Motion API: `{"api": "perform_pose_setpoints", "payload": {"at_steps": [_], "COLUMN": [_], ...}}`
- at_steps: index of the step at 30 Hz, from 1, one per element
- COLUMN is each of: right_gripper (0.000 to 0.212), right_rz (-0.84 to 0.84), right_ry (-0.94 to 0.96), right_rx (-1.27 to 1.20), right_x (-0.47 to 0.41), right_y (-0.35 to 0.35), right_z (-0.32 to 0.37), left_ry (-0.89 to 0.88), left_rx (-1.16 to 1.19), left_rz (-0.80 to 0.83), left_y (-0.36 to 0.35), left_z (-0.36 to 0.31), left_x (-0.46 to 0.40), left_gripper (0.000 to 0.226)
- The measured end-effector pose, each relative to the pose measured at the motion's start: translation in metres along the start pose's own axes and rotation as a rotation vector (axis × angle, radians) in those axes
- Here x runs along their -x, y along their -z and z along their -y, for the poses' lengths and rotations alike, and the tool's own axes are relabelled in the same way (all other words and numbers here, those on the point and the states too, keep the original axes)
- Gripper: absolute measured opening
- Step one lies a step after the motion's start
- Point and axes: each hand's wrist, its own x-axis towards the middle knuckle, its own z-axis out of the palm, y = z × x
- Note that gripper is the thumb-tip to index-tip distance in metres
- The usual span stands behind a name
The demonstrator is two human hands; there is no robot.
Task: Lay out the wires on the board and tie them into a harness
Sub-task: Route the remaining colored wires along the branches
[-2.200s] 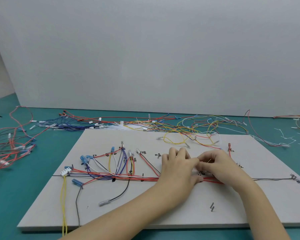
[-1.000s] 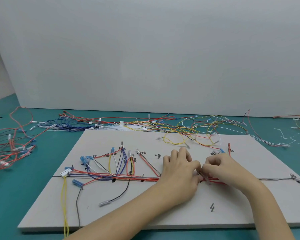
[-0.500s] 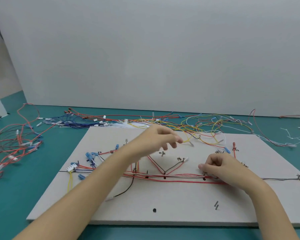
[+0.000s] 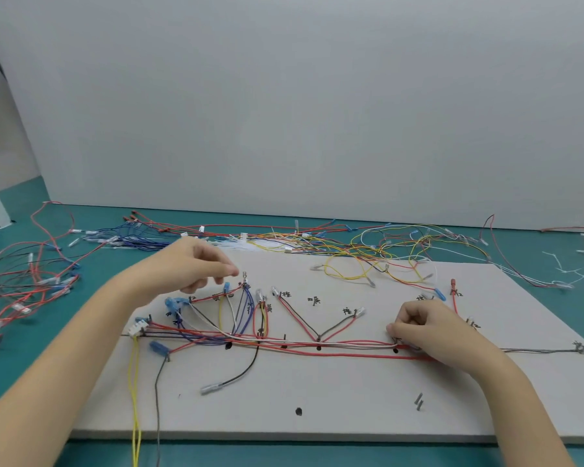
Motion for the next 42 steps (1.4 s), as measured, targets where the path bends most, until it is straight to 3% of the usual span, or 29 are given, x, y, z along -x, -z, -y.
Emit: {"api": "perform_pose_setpoints", "payload": {"at_steps": [4,7,14,30,33,36,42], "right_gripper": [0.022,0.024,0.034,0.035,0.035,0.035,0.034], "right_rz": [-0.007,0.0,0.006,0.002,-0.002,-0.006,-0.012], "right_ry": [0.001,0.012,0.027,-0.008,-0.01,-0.004,-0.008], "right_rx": [-0.003,0.0,-0.052,-0.042,-0.038,-0.037,-0.027], "right_x": [-0.002,-0.003,-0.002,0.001,0.001,0.001,-0.001], "right_y": [-0.001,-0.001,0.0,0.002,0.002,0.002,0.001], "right_z": [-0.003,-0.005,-0.005,-0.002,-0.002,-0.002,-0.003], "left_ry": [0.145,0.165,0.212,0.164,0.183,0.17,-0.04], "left_rx": [-0.233,-0.15,-0.136,-0.146,-0.161,-0.226,-0.299], "left_rz": [0.051,0.063,0.249,0.411,0.386,0.334,0.203], "left_y": [0.03,0.046,0.071,0.076,0.076,0.074,0.054], "left_z": [0.035,0.058,0.079,0.101,0.106,0.107,0.07], "left_x": [0.026,0.045,0.05,0.039,0.038,0.039,0.051], "left_gripper": [0.011,0.003,0.042,0.038,0.054,0.051,0.056]}}
